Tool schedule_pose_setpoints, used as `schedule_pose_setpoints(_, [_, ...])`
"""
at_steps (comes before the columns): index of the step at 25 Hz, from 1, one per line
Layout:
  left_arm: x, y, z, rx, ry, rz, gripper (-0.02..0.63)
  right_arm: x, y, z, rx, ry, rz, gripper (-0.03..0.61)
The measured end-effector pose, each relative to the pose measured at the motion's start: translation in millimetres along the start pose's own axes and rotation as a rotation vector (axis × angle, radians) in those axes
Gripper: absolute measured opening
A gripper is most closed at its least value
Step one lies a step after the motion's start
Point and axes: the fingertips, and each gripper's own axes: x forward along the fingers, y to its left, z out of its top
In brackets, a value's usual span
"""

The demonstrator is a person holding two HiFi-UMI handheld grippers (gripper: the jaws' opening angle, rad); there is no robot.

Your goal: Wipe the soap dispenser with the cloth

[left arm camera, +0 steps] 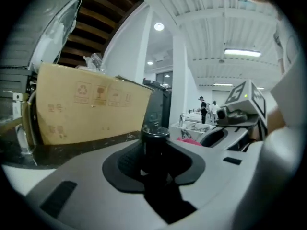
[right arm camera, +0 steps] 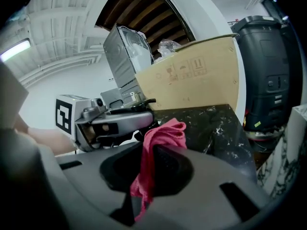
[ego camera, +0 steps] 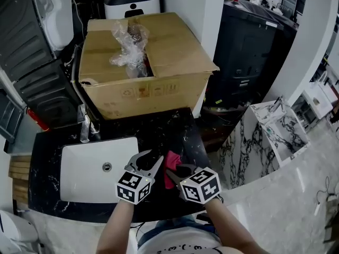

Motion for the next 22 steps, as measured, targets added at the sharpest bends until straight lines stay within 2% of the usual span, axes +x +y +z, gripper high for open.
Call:
schedule_pose_setpoints(2, [-2,3,1,-0.055,-0.018,0.046,0.112,2,2,2,-0.007,0.001,-0.002,0.049])
schedule_pose_setpoints(8, [-23,26,3,-0.335,-0.186,0.022,0.12,6,13,9,0.004,-0.021,0.035,0.049])
schedule_pose_setpoints(12, [-42,53,-3,-0.53,-0.303,0.03,0.118,17,13,-5,-0.034,0.056,0.007,0.049])
schedule_pose_setpoints(15, [-48,63,-7,-0.578,-0.335,0.034,0.115,21,10,-11,-0.018,0.077,0.002,0.049])
schedule_pose_setpoints(19, [-50,65,-8,-0.576,-0.34,0.039,0.115,19,4,-9,-0.019,0.091,-0.011,0.049])
schedule_pose_setpoints(22, [-51,65,-10,-0.574,-0.335,0.037,0.112,13,0,10,-0.005,0.016,-0.033,0.049])
